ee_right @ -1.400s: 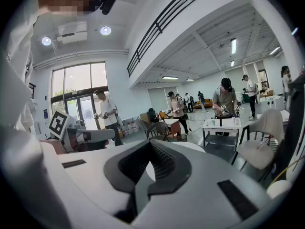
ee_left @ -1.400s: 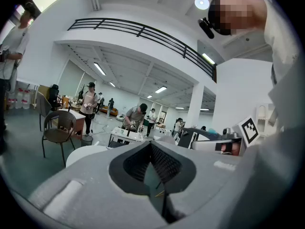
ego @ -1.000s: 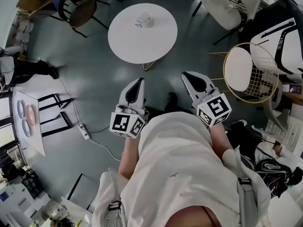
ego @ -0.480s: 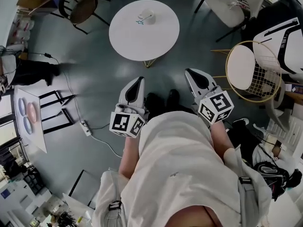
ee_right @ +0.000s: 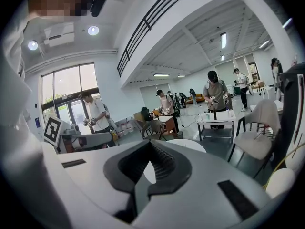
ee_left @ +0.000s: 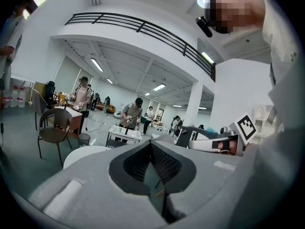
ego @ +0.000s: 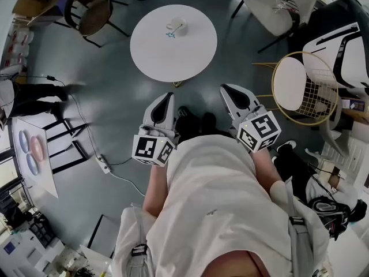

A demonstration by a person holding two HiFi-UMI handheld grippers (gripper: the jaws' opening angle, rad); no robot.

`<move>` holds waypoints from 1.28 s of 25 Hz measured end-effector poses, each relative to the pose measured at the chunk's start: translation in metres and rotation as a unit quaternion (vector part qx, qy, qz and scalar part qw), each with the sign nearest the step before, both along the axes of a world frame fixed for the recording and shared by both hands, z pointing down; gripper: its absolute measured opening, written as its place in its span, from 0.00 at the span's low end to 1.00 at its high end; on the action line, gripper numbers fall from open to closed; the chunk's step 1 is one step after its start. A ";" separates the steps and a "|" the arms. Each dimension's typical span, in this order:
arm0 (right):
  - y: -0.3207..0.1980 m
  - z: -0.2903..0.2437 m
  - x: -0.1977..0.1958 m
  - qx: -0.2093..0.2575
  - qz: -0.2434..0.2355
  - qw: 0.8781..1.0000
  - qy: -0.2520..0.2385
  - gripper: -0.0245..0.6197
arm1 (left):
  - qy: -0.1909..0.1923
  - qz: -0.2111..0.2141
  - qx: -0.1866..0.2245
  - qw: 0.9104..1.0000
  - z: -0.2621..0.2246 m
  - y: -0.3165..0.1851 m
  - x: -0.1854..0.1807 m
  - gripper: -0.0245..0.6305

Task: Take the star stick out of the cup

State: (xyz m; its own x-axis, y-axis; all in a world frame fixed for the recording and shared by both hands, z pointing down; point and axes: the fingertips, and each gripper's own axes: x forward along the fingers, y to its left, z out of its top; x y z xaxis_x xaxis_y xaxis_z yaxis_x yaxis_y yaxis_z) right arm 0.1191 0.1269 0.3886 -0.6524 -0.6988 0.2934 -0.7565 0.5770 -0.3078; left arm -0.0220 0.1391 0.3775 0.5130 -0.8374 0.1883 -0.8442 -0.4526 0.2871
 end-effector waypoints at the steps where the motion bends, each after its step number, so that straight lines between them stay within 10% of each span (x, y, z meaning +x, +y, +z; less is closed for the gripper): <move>1: -0.005 -0.001 -0.002 0.000 0.002 1.000 0.003 0.05 | 0.002 0.002 0.004 1.000 -0.003 -0.007 -0.002 0.05; 32: -0.083 0.001 -0.088 -0.020 0.055 0.998 0.030 0.05 | 0.026 0.038 -0.018 0.999 0.014 -0.083 -0.094 0.05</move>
State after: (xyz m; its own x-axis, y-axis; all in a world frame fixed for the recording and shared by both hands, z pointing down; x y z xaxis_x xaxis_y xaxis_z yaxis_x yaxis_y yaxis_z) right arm 0.0308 0.0435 0.3900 -0.5523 -0.7524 0.3589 -0.8327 0.4773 -0.2808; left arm -0.1162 0.0556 0.3917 0.5845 -0.7892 0.1886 -0.7916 -0.5036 0.3460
